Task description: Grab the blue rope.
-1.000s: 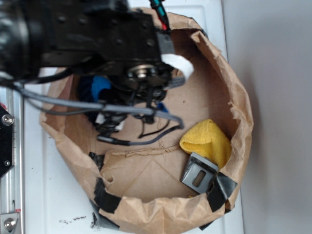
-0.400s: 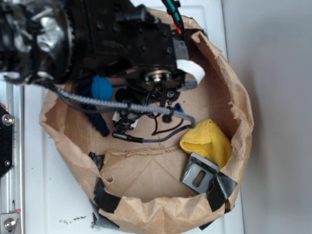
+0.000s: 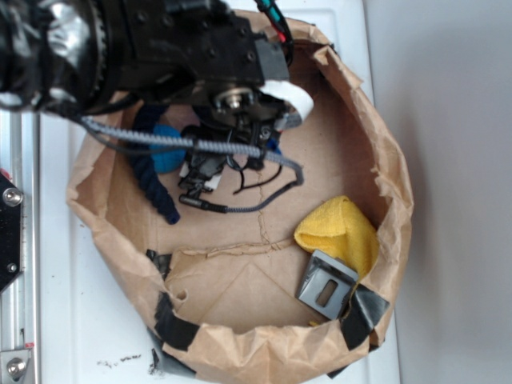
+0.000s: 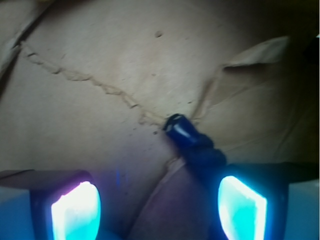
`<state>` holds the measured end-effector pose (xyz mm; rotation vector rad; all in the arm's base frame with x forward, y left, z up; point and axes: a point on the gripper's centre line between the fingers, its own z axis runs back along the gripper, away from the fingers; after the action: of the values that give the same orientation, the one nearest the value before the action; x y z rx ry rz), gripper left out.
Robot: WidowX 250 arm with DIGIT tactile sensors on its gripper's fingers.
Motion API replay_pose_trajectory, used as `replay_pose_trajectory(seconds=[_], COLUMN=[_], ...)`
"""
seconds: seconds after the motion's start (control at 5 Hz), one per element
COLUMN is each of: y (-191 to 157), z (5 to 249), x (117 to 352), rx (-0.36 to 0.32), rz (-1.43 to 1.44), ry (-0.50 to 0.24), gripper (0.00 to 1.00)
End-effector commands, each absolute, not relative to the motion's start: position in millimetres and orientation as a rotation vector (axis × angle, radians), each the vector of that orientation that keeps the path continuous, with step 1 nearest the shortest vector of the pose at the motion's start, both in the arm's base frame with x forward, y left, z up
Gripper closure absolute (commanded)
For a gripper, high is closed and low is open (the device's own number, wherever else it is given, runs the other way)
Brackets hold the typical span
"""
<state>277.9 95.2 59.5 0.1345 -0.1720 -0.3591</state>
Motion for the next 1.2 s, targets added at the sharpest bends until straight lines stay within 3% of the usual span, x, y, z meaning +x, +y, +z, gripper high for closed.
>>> replay_pose_trajectory(seconds=[0.0, 0.4, 0.6, 0.8, 1.0], y=[112.6, 111.9, 101.0, 93.7, 92.5], z=[63.5, 42.2, 33.0, 22.7, 20.1], x=[289.3, 300.4, 299.1, 298.8, 299.4], rx=[0.216, 0.265, 0.299, 0.300, 0.296], rz=[-0.319, -0.315, -0.341, -0.369, -0.351], ry=[-0.223, -0.196, -0.231, -0.214, -0.209], gripper=[0.00, 0.00, 0.00, 0.00, 1.00])
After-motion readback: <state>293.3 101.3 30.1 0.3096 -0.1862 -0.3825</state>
